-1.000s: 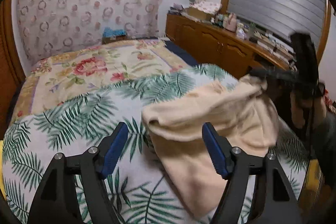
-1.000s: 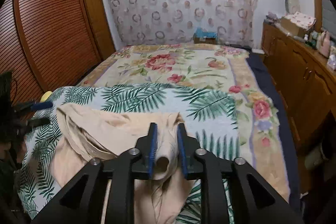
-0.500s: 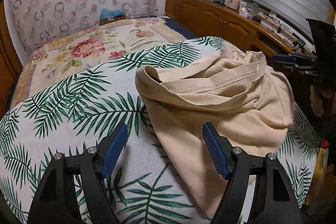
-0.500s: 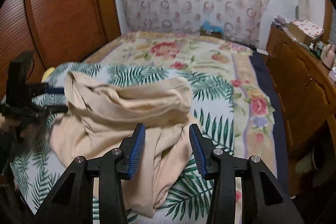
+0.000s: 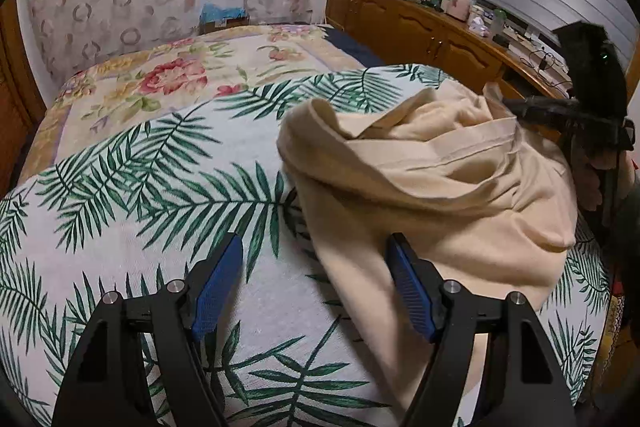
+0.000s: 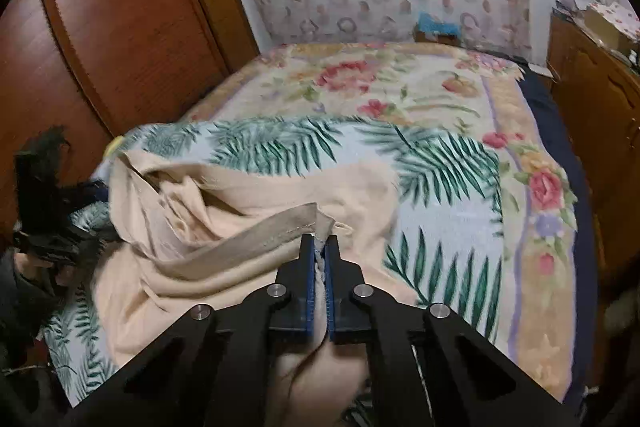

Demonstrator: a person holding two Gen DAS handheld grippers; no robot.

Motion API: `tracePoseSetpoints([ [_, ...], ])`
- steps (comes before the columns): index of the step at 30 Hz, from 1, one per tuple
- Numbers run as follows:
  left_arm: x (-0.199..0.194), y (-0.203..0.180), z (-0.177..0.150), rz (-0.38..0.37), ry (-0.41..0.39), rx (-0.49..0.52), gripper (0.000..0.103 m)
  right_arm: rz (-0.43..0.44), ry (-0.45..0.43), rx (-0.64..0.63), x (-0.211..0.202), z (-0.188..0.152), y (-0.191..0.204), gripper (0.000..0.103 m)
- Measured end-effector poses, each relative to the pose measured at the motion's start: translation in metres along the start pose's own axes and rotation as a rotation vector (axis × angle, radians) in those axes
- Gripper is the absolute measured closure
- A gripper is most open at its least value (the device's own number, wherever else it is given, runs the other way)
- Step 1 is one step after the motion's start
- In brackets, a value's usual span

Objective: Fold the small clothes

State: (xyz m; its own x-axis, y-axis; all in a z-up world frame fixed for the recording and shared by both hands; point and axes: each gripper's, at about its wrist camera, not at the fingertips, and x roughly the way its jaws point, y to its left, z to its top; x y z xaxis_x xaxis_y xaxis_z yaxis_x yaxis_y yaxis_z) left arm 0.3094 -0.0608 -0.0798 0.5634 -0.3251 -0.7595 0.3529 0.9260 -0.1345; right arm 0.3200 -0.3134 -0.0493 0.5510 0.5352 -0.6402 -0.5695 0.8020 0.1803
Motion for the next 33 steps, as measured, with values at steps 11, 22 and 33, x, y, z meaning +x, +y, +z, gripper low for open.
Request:
tracePoseSetpoints([
  [11, -0.004, 0.002, -0.005, 0.000, -0.011, -0.017, 0.028, -0.257, -0.041, 0.164, -0.005, -0.004, -0.036, 0.101],
  [22, -0.025, -0.022, -0.023, -0.067, -0.008, 0.006, 0.028, -0.180, -0.017, 0.139, -0.059, -0.031, -0.004, 0.071],
  [33, -0.013, -0.031, -0.029, -0.014, 0.017, 0.048, 0.028, -0.062, 0.075, 0.180, -0.068, -0.072, -0.006, 0.071],
])
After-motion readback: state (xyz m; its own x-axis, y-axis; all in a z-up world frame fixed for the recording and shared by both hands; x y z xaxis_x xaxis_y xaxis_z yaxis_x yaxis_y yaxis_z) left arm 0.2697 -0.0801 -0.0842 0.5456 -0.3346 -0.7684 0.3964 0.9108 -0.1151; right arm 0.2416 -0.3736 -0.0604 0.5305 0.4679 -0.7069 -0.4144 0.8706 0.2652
